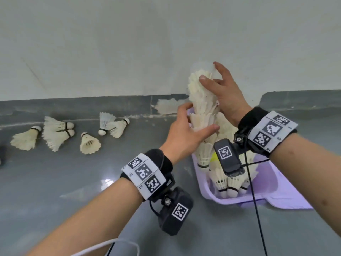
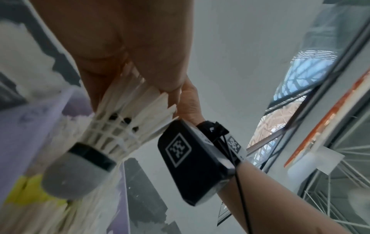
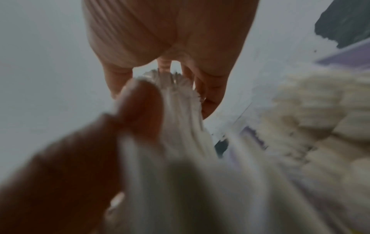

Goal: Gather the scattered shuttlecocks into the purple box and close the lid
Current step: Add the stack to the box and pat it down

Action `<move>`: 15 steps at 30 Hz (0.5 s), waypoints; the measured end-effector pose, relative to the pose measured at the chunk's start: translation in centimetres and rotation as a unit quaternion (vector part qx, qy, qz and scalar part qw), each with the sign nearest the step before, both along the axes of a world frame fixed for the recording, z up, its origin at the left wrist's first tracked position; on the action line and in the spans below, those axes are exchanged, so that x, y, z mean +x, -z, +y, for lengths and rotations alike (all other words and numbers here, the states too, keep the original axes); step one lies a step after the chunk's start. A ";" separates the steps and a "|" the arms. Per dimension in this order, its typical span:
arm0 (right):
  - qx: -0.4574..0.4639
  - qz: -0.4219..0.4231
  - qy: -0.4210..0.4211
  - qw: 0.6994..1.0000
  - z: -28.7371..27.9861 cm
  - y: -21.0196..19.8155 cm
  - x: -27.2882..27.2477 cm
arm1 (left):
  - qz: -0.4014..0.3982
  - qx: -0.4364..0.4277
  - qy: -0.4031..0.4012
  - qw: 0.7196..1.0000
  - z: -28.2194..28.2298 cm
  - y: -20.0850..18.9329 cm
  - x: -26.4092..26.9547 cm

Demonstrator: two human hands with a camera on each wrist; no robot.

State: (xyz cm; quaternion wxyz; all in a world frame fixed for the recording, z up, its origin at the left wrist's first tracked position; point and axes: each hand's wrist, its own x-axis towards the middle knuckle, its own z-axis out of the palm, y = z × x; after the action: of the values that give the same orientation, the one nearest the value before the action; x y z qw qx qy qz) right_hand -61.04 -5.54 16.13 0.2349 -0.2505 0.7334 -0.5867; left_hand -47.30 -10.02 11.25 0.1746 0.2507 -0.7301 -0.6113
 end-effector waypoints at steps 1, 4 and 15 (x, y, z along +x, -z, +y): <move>0.014 -0.003 0.000 1.000 0.8 0.4 -0.8 | 0.000 0.017 -0.013 1.000 0.9 0.5 -0.9; 0.039 -0.036 -0.014 0.999 3.2 2.4 -2.7 | -0.019 0.036 -0.019 0.999 3.3 2.0 -3.0; 0.172 0.205 -0.117 0.956 5.5 8.0 -4.7 | -0.212 -0.412 0.016 0.886 6.3 6.5 -3.3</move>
State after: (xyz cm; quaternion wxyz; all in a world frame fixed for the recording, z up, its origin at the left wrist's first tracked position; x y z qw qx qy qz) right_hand -65.72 0.00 8.14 0.1866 -0.4051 0.8212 -0.3560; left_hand -50.61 -3.75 4.74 0.0934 0.2685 -0.9396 -0.1905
